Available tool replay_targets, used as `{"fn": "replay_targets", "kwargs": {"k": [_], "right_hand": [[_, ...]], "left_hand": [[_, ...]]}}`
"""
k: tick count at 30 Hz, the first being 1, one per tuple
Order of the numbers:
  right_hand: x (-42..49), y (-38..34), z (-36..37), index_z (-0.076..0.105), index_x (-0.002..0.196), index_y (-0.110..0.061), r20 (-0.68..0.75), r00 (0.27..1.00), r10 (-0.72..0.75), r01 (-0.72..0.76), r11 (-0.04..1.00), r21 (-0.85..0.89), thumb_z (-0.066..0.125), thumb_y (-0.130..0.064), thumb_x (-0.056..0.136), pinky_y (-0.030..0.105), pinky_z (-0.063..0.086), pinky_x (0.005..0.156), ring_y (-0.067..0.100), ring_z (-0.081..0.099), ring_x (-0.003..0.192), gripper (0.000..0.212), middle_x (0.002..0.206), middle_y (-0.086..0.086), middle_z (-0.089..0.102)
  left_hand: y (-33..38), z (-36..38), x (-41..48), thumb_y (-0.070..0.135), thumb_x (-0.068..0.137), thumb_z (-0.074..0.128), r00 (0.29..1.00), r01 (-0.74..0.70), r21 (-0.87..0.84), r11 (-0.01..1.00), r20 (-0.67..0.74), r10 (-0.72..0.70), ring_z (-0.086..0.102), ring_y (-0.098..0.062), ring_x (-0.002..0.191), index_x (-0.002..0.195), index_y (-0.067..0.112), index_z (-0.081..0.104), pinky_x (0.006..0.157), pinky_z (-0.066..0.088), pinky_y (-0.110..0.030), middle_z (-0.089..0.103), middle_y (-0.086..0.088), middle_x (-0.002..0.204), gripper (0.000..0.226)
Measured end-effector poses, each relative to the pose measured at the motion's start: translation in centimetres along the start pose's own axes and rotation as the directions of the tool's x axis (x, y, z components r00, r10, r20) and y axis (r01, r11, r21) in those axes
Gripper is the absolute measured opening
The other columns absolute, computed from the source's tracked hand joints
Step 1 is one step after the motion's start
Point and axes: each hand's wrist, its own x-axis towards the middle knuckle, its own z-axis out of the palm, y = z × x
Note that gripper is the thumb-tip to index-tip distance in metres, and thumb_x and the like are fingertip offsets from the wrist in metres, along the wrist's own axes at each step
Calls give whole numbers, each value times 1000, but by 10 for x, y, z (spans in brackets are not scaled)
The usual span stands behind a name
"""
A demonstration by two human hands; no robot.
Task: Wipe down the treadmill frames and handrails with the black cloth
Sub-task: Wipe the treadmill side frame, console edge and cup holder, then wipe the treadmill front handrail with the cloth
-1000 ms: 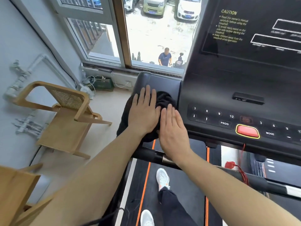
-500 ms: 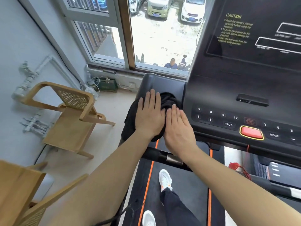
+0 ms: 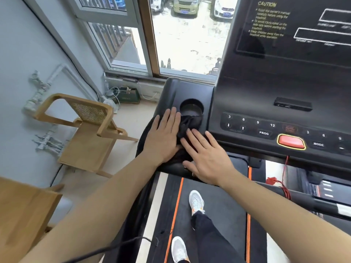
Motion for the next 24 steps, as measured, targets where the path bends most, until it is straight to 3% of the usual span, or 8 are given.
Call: {"fn": "replay_targets", "kwargs": {"k": [3,6,8,13,15,18,21,24], "right_hand": [[-34,29,4,45,150,-15,43,999,-8,11,997,-81,31,-63,96,48,9,124,24,22,152,73,164,7,26],[-56,49,2,46,149,-13,98,995,15,-4,993,-118,27,-65,96,48,9,124,25,27,150,76,162,5,31],[-58,57,0,47,148,-14,126,992,-6,23,991,-135,26,-66,96,48,9,124,25,25,150,77,164,4,27],[-8,46,-7,65,133,-25,34,989,-145,148,986,-81,30,-62,97,49,9,124,26,27,149,62,164,4,28],[14,35,-9,69,125,-30,-3,988,-153,152,987,-60,36,-58,97,51,10,123,28,31,147,52,162,6,32],[20,25,-8,72,116,-22,-37,989,-145,142,987,-74,51,-42,91,53,13,122,32,37,143,38,157,8,40],[1,15,-11,70,109,-8,-138,989,-54,65,995,80,52,-26,84,49,32,114,33,54,127,35,140,9,58],[-25,-9,-23,69,96,-3,-260,964,52,48,930,364,55,-11,82,38,51,86,31,64,92,22,106,10,67]], "left_hand": [[32,0,16,62,85,57,995,-85,-8,996,-52,84,4,-34,154,159,5,2,123,13,-49,-2,-20,166,108],[68,5,26,41,94,59,982,-145,-13,989,-127,142,12,-31,153,158,5,10,121,18,-47,7,-17,167,89],[67,6,30,32,95,59,980,-131,-21,991,-153,126,14,-31,153,158,4,12,121,20,-46,10,-17,166,84],[5,-1,23,45,71,82,1000,-2,42,999,-24,3,7,-36,153,158,3,6,122,12,-50,1,-23,165,123],[-4,-2,23,45,76,79,998,68,37,997,-4,-68,5,-40,153,158,3,5,123,13,-50,0,-27,164,119],[2,-2,15,37,86,70,997,73,-1,997,-11,-73,8,-40,152,158,3,11,123,15,-49,6,-28,164,100],[3,-1,-14,48,86,65,980,187,-147,971,-37,-194,15,-37,152,156,0,17,121,20,-47,13,-24,164,97],[3,5,-52,60,86,59,968,233,-228,945,-37,-247,15,-35,152,156,1,19,121,23,-47,13,-21,165,101]]}}
